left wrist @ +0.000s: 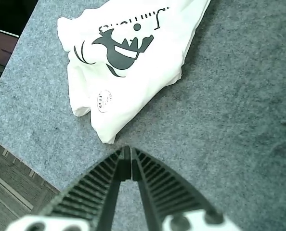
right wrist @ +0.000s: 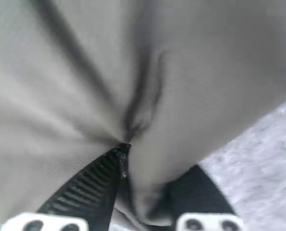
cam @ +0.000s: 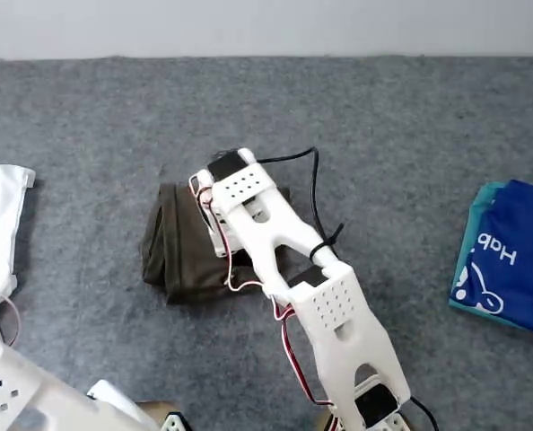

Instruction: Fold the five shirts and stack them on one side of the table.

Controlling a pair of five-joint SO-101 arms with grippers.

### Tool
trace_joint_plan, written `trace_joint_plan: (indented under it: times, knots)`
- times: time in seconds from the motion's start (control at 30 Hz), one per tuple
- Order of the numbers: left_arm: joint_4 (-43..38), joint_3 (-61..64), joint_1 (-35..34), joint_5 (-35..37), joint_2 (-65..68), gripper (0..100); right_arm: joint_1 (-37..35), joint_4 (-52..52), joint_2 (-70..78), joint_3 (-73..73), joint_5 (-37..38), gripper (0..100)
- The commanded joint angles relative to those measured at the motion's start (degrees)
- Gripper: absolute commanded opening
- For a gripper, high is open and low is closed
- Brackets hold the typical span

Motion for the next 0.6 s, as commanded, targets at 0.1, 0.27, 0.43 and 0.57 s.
trace_joint_plan:
  times: [0.1, 0.27, 0.43, 0.57]
  knots:
    - [0.97, -1.54, 0.00, 0.18, -0.44, 2, 3.21, 2.15, -5.23, -0.88, 12.22, 0.9]
    - [0.97, -1.54, 0.00, 0.18, -0.44, 2, 11.03, 2.15, -11.65, 2.02, 29.01, 0.9]
    - [0.97, -1.54, 0.00, 0.18, -0.44, 2, 23.34, 2.07, -13.49, 6.51, 63.38, 0.9]
    - [0.97, -1.54, 0.35, 0.18, -0.44, 2, 31.16, 1.89, -13.41, 6.77, 89.41, 0.9]
